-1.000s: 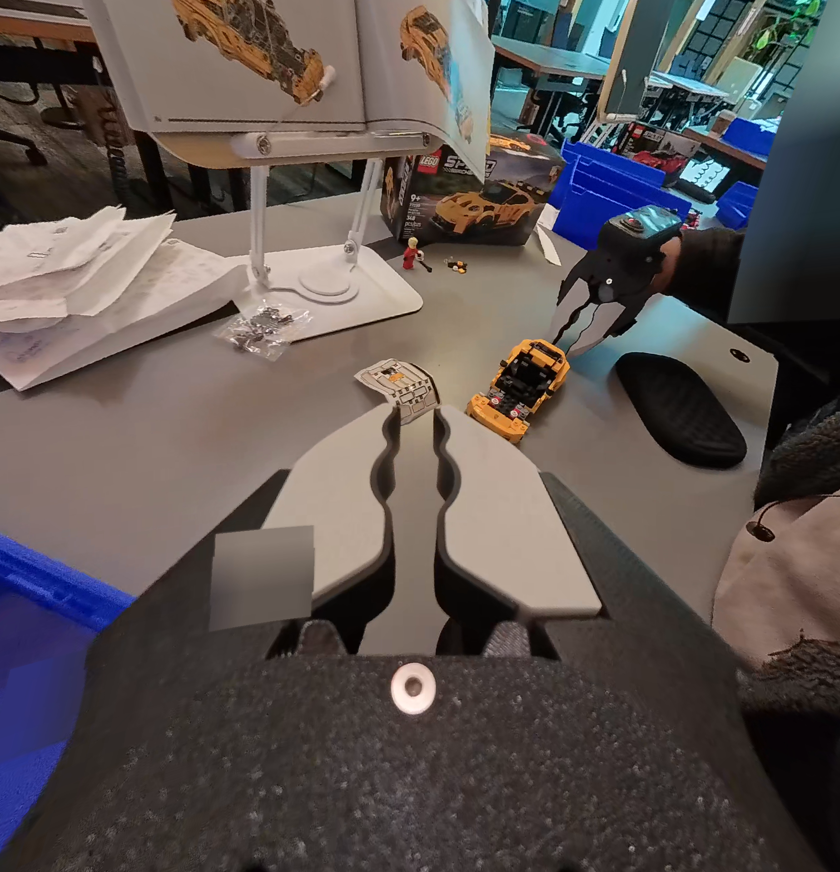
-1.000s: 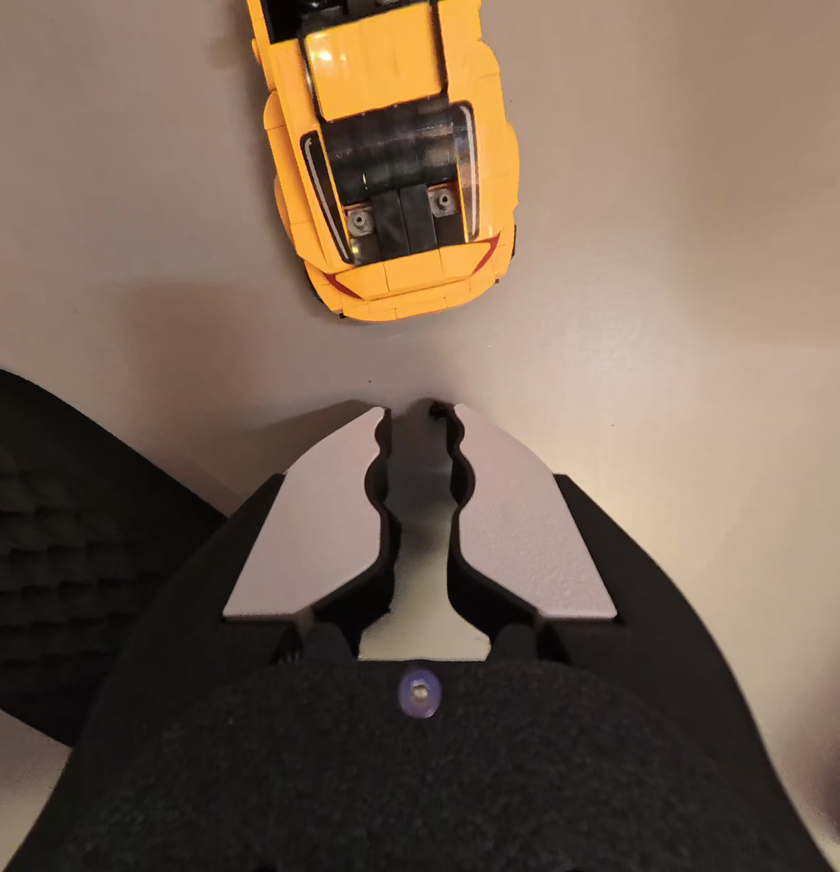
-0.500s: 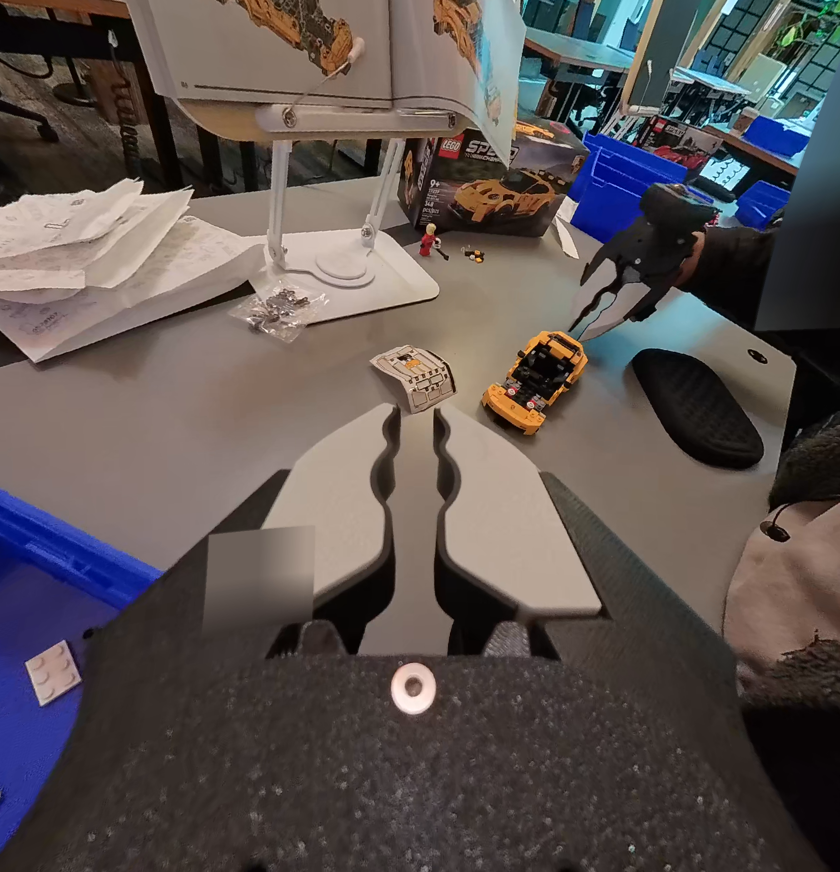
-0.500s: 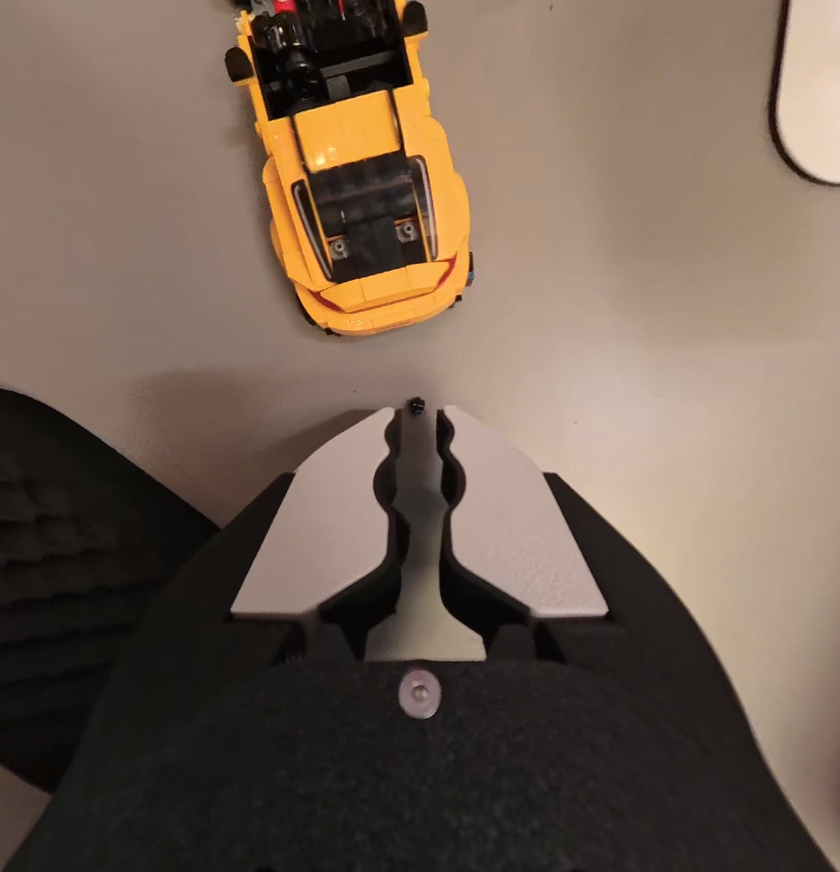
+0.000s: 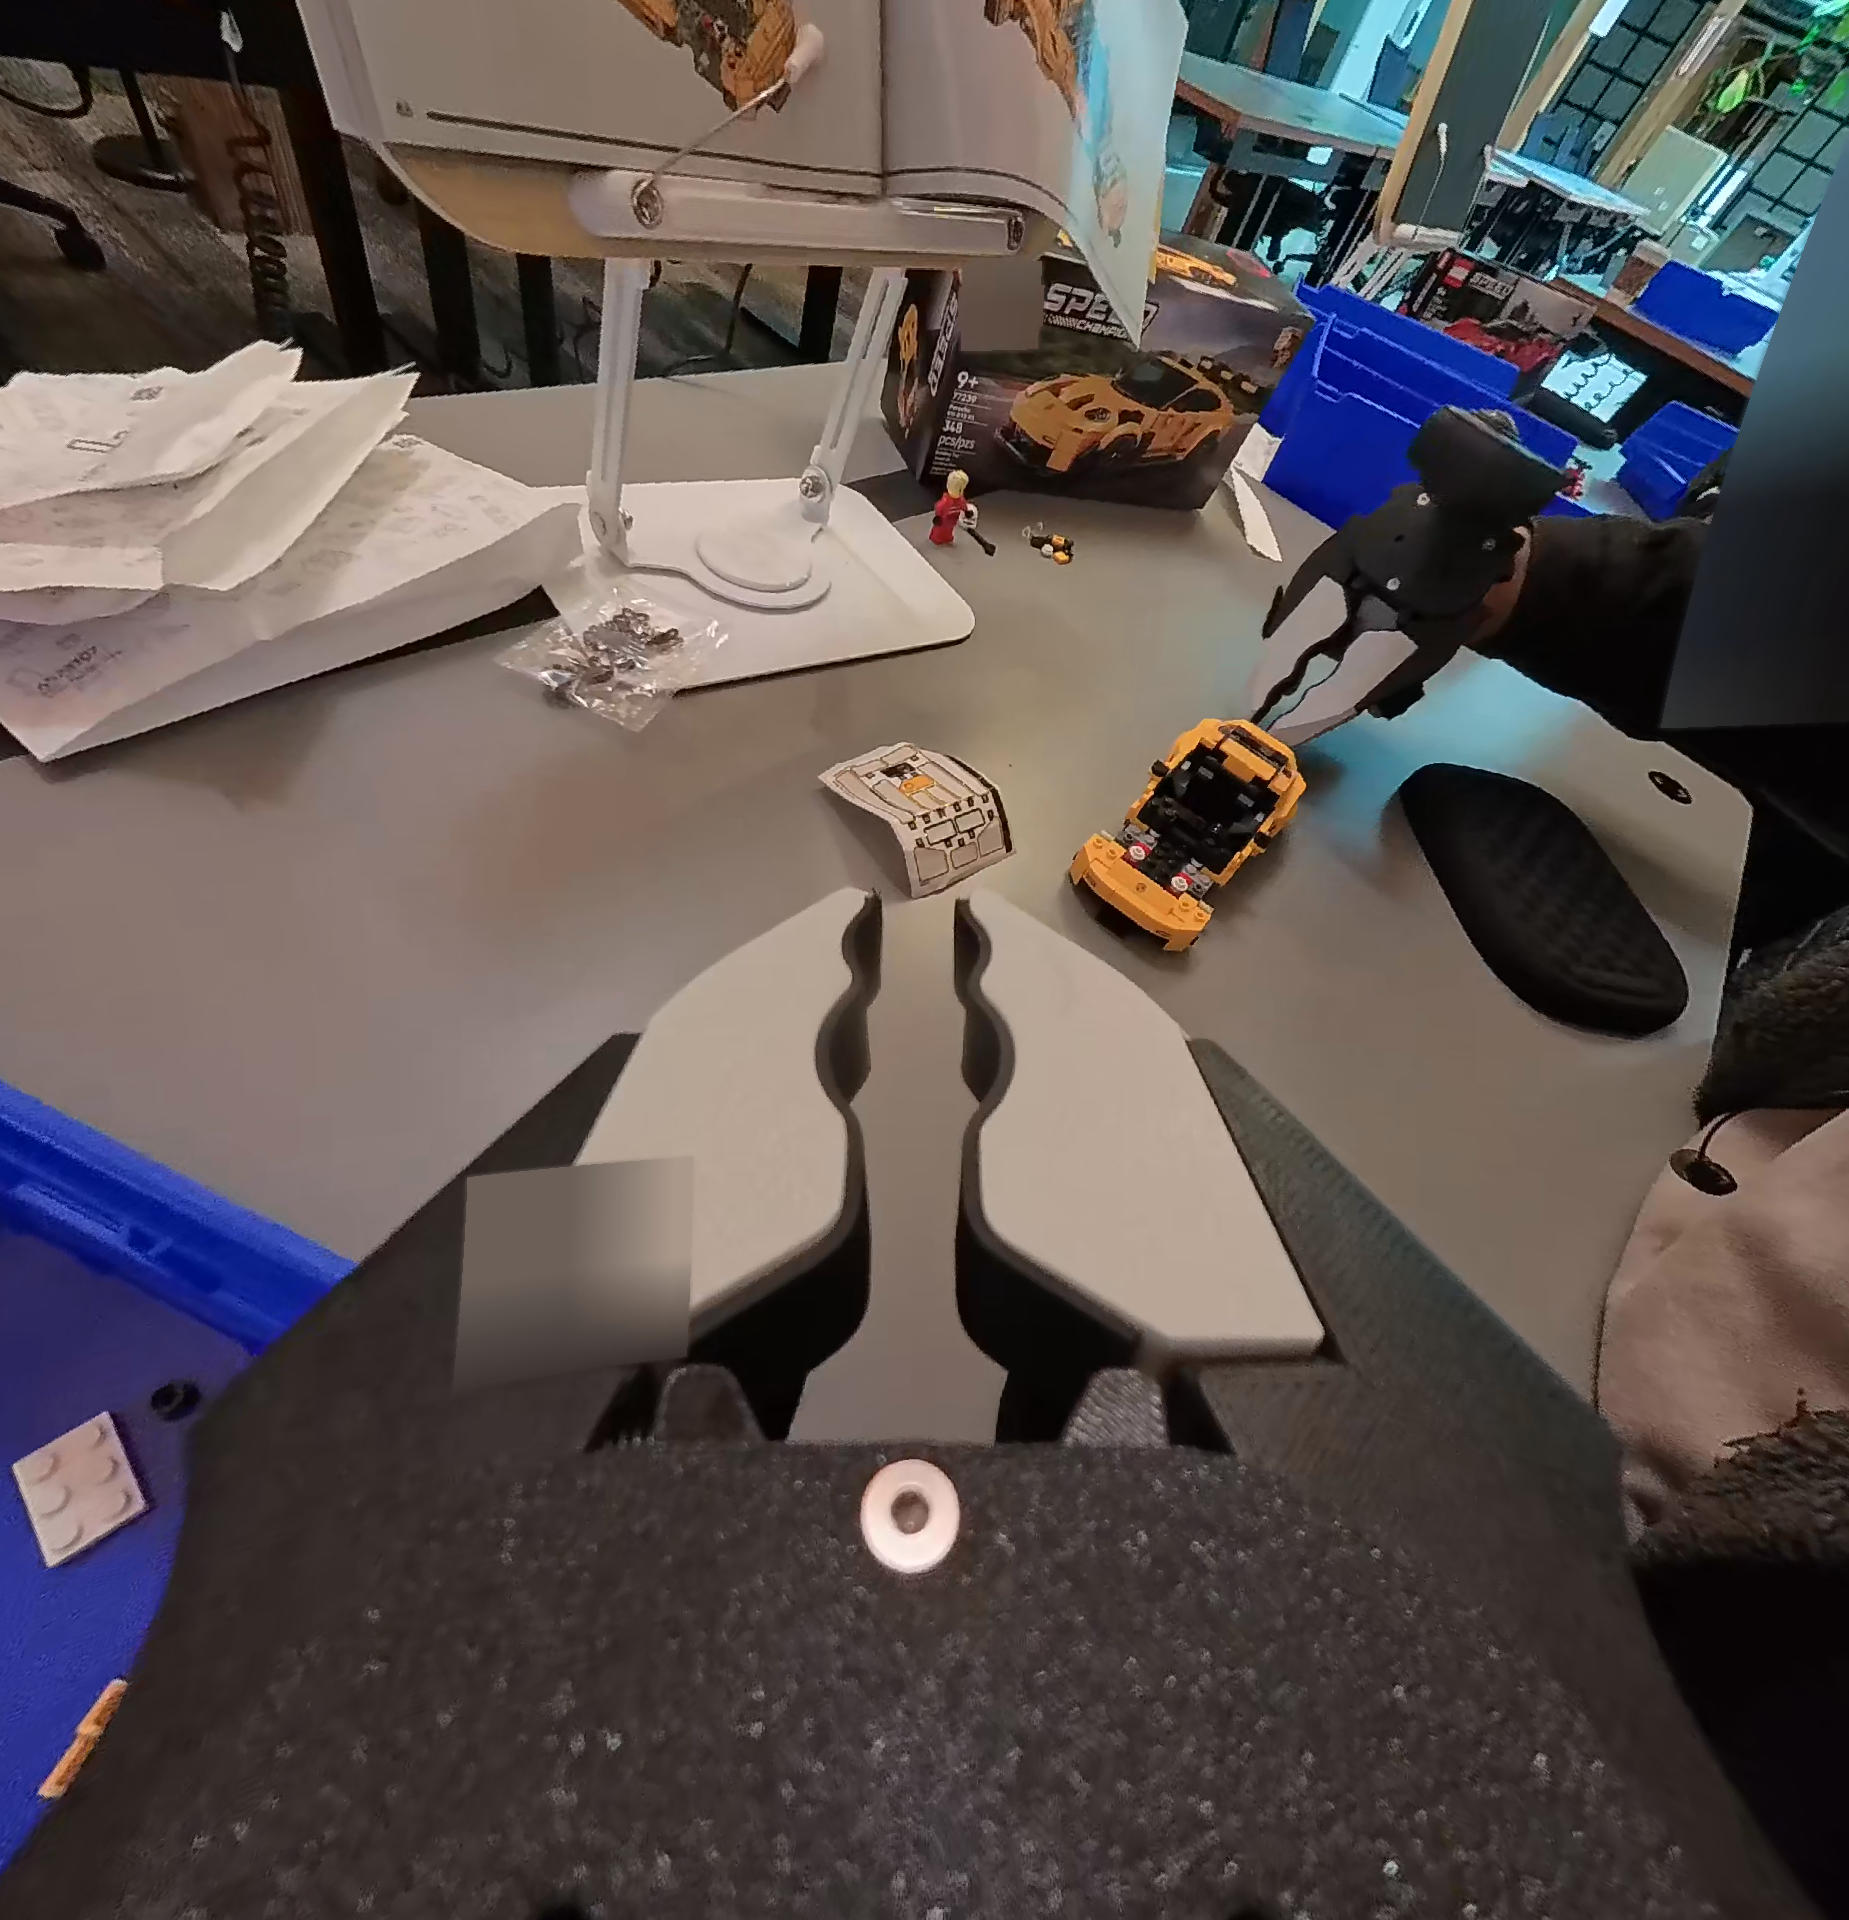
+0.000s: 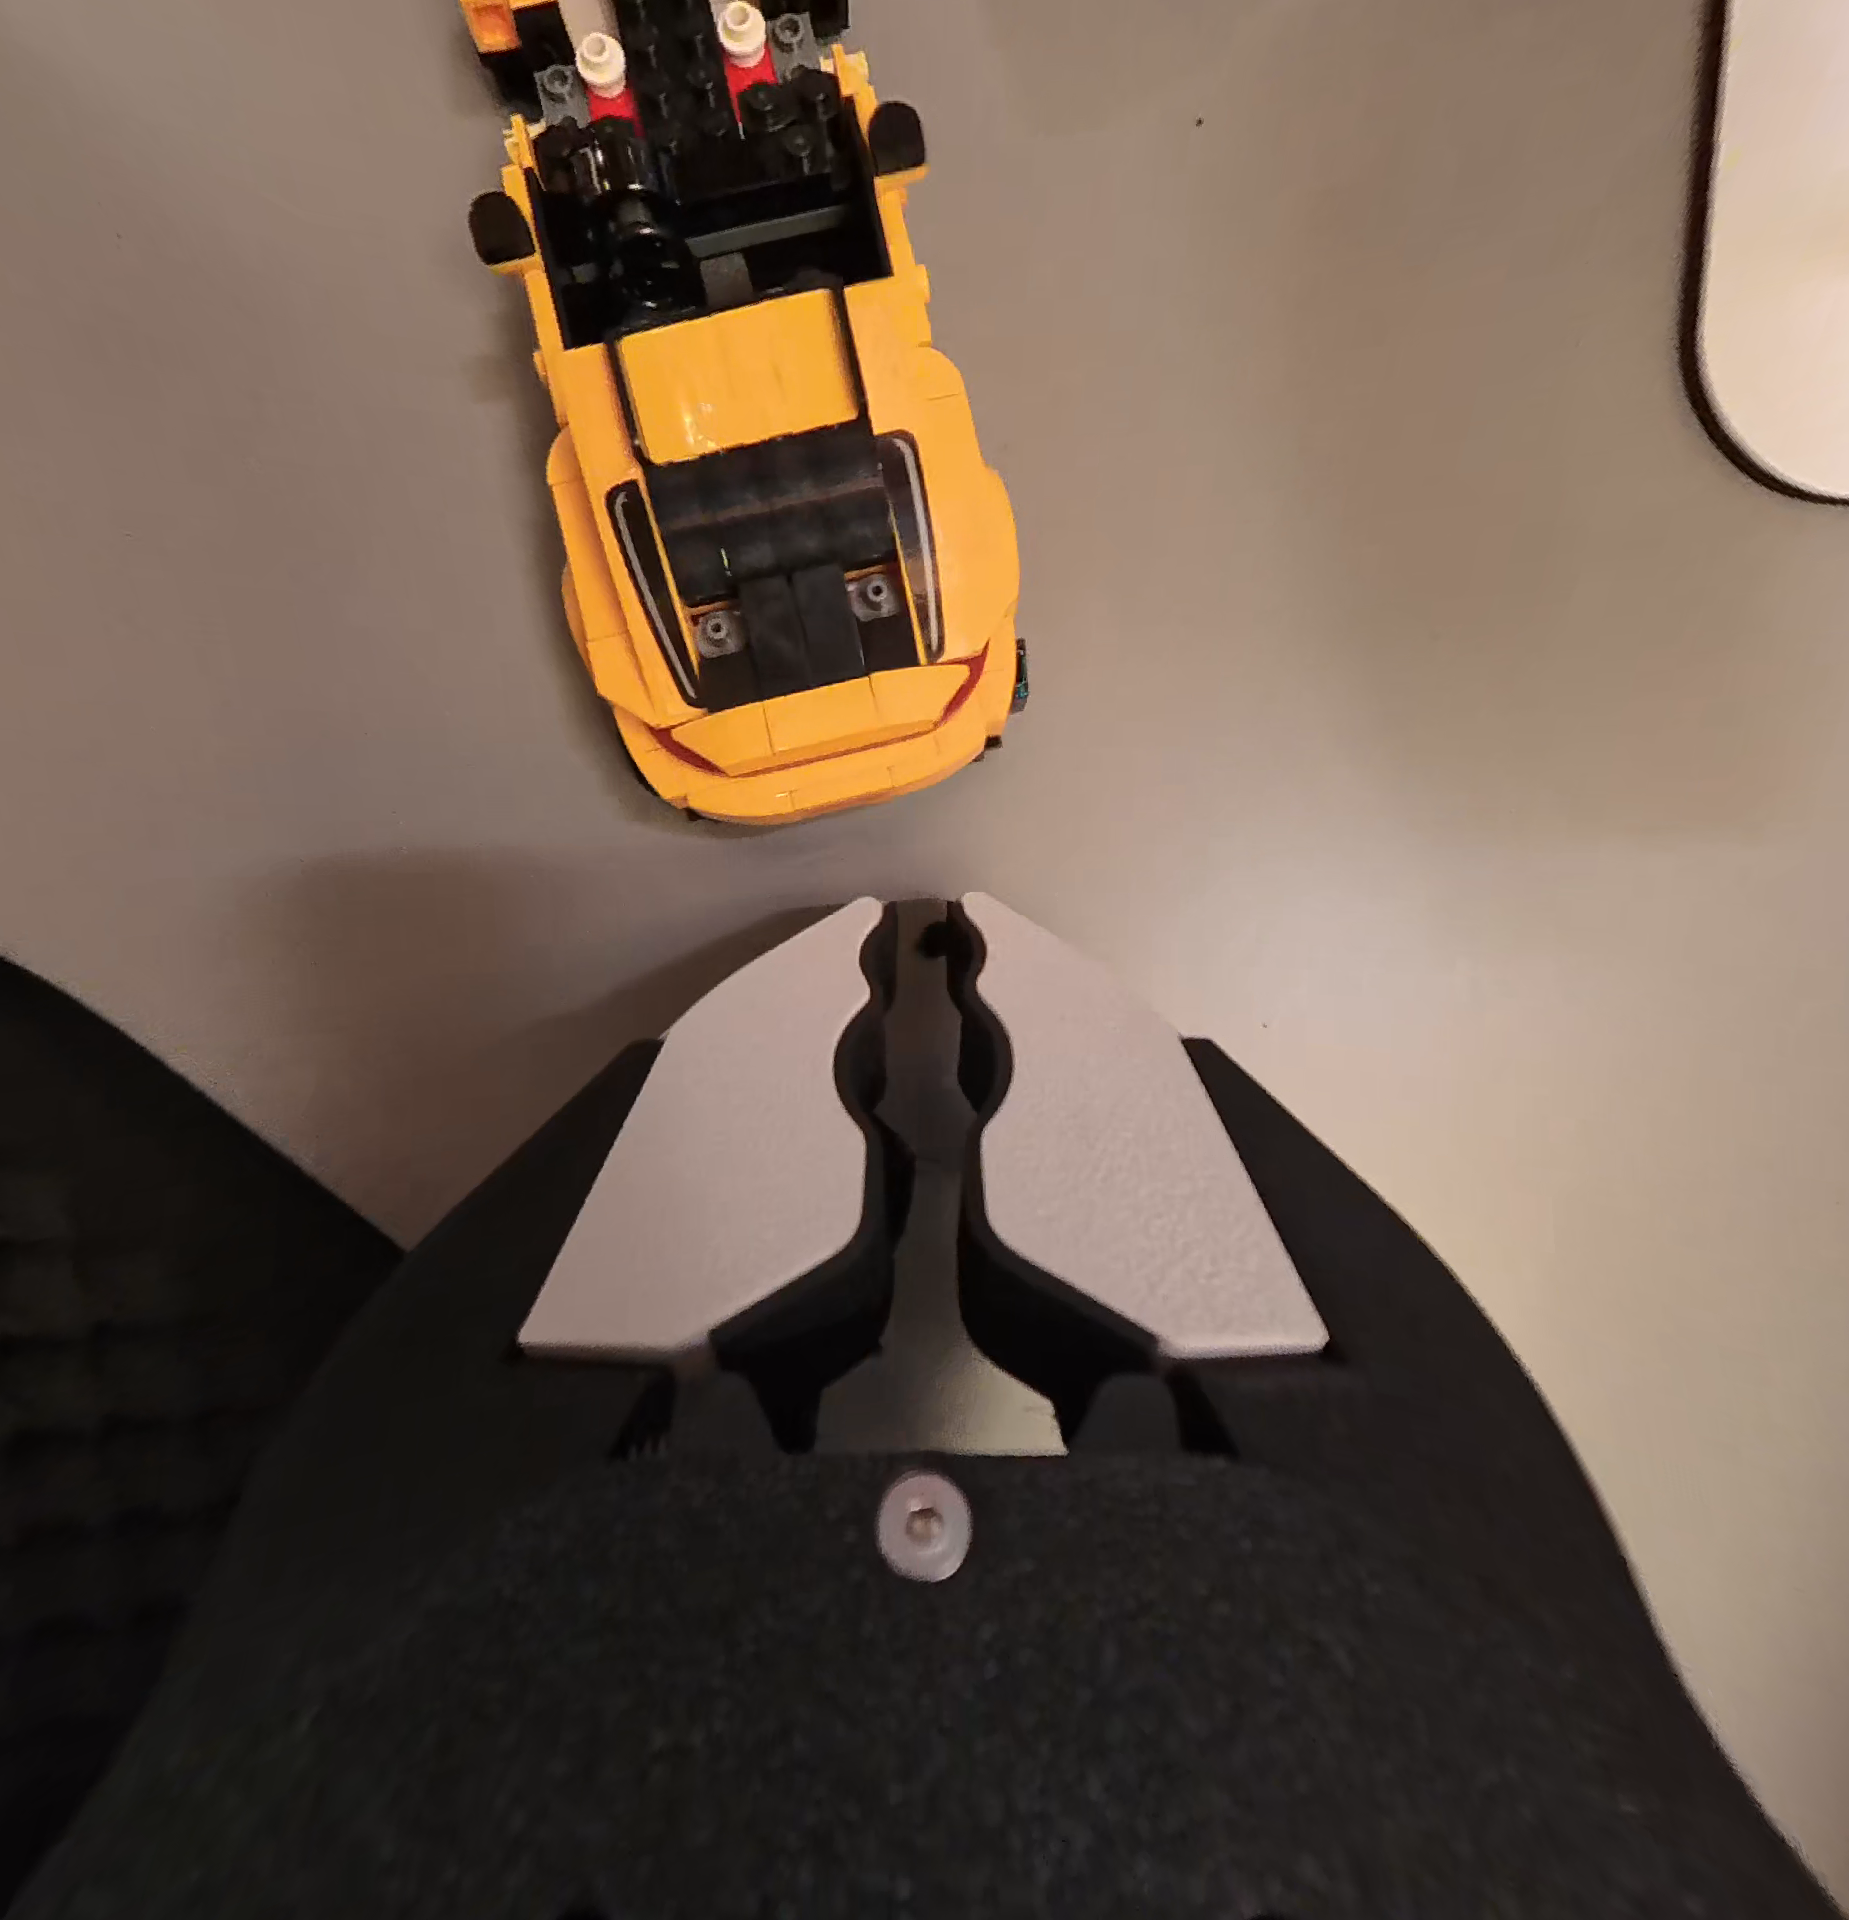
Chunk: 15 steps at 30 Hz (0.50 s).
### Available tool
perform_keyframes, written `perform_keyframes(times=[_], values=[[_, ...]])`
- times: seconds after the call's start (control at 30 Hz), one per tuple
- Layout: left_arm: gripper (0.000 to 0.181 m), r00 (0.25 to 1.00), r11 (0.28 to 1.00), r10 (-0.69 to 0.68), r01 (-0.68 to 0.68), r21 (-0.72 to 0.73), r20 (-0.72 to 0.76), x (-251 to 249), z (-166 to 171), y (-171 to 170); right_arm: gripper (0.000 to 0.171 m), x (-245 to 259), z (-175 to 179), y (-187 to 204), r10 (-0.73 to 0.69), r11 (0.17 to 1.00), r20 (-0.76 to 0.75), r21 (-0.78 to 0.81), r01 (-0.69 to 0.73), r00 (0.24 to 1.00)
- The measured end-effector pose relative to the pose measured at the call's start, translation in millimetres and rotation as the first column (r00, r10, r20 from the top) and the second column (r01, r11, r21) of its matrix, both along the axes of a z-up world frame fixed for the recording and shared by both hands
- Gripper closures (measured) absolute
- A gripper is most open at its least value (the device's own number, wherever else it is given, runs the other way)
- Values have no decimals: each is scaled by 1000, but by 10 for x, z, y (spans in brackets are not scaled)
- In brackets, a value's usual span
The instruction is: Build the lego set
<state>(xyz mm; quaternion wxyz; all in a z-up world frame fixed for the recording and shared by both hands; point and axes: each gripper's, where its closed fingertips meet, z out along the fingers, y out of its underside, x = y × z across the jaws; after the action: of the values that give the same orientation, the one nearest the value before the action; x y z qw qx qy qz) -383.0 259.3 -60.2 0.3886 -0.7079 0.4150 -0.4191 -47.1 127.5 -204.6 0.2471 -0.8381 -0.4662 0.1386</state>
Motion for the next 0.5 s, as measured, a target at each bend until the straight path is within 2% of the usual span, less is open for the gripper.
perform_keyframes(times=[0.5], values=[[168,1000,1000,17,-17,-26,2,-31,-91,61,164,224,10,-117,-80,997,-61,-1,80,995]])
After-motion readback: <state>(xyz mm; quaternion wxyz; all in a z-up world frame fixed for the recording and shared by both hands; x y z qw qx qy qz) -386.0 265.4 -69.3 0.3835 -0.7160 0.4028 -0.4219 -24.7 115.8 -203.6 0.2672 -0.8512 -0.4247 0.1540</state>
